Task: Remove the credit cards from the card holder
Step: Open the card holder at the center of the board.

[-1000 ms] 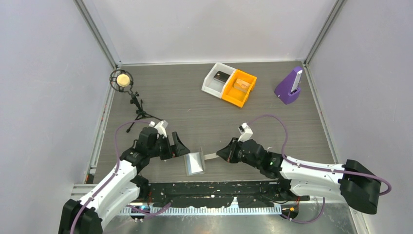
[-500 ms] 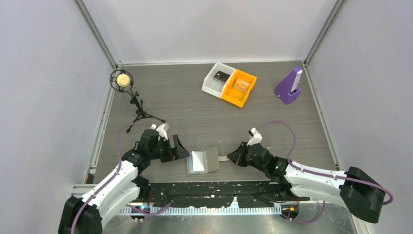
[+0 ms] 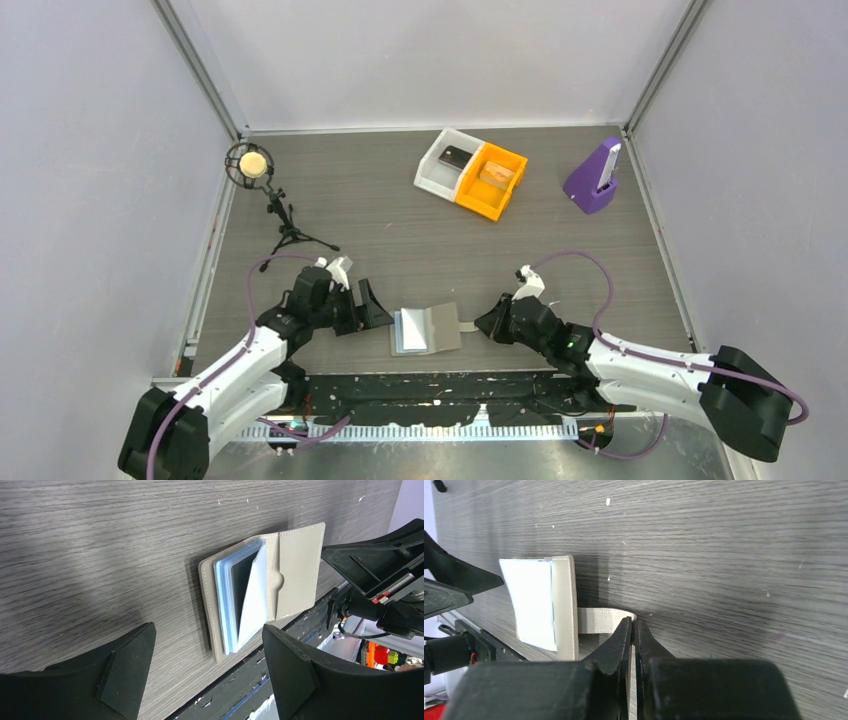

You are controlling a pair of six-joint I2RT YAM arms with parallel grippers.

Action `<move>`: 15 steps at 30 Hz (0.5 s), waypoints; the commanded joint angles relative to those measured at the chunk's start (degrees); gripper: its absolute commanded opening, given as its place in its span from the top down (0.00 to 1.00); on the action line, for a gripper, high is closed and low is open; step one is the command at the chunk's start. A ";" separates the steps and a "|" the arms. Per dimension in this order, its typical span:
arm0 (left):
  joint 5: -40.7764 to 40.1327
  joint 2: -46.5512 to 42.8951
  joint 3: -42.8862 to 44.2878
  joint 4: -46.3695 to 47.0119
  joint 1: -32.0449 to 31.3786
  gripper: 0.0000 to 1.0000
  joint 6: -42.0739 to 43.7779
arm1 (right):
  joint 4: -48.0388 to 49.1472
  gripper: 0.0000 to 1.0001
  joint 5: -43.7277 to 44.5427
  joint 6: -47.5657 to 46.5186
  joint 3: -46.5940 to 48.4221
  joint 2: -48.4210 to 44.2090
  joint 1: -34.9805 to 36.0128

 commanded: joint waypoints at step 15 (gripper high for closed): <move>1.99 6.43 -1.69 13.21 -2.69 0.30 -1.74 | -1.97 0.95 2.77 1.30 -0.39 3.67 -0.82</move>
